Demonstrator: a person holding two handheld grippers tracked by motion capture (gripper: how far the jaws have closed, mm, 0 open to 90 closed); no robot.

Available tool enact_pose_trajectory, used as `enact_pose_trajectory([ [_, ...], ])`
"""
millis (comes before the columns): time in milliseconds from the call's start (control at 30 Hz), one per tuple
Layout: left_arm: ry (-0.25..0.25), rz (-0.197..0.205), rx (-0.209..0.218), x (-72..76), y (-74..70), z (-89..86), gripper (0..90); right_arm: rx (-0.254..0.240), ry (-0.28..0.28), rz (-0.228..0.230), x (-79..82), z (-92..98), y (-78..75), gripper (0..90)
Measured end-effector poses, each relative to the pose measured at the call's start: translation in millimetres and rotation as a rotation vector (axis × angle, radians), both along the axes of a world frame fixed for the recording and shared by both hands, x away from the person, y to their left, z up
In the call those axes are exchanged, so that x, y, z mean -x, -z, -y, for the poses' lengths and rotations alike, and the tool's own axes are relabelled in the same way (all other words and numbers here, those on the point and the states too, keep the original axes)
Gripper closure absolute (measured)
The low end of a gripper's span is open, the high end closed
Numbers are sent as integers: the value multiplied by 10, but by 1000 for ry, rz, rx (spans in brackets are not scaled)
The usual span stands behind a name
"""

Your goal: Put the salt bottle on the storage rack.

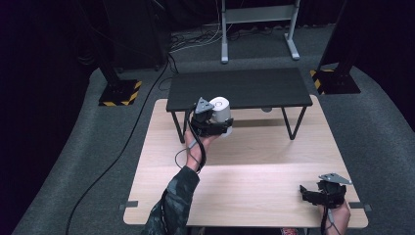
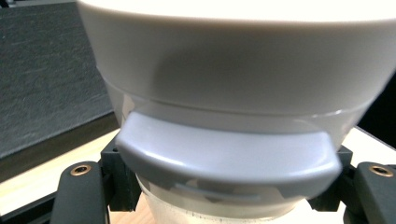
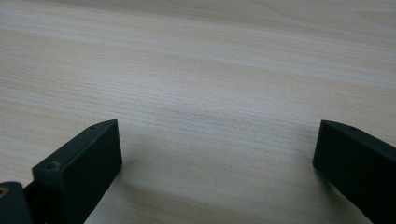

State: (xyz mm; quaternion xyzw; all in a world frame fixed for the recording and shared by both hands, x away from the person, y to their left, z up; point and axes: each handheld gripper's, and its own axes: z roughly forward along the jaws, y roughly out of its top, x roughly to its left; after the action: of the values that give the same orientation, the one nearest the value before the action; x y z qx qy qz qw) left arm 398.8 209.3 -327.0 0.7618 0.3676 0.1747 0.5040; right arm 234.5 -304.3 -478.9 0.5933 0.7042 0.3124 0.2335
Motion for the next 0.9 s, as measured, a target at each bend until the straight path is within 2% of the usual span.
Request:
enact_pose_trajectory([
  [567, 29, 1, 12, -165, -230, 113, 289, 0, -1, 0, 0, 1, 0, 0],
  [900, 41, -5, 39, -258, -349, 124, 289, -1, -2, 0, 0, 3, 1, 0],
])
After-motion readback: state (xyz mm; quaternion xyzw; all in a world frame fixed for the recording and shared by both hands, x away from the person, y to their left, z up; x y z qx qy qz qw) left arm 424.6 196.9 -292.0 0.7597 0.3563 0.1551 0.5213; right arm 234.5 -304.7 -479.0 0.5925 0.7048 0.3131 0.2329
